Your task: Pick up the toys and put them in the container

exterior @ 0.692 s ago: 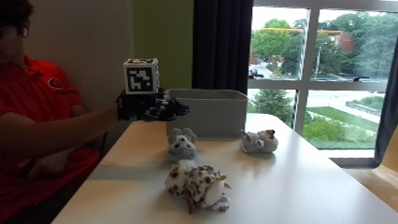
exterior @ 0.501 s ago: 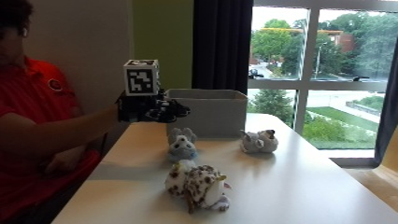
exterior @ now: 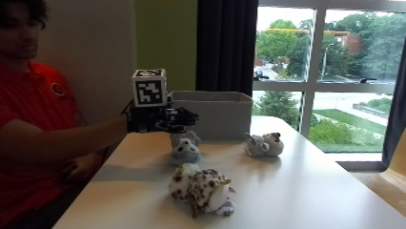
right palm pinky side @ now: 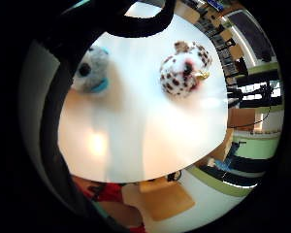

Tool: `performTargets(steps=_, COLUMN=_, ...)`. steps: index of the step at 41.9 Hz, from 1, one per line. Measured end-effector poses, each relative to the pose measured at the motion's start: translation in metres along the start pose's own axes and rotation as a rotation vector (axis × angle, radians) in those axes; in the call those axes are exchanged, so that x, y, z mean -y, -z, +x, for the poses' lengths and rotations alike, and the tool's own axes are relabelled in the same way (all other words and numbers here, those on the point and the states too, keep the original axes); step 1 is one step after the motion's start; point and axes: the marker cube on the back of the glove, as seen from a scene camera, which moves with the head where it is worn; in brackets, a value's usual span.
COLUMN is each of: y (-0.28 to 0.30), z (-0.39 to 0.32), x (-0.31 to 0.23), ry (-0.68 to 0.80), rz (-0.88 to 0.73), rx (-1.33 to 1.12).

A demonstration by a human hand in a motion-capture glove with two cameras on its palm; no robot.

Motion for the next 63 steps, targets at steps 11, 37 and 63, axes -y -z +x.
performTargets(steps=11, y=-0.027, z=0.003, x=0.020, ry=-0.026, rz=-0.025, rx=-0.068)
performTargets(steps=37, y=-0.085, z=-0.011, x=0.061, ry=-0.033, rz=-0.148, rx=-0.168)
performTargets(steps=63, y=-0.037, z=-0.014, x=0.078, ry=0.023, rz=0.163, rx=-0.070)
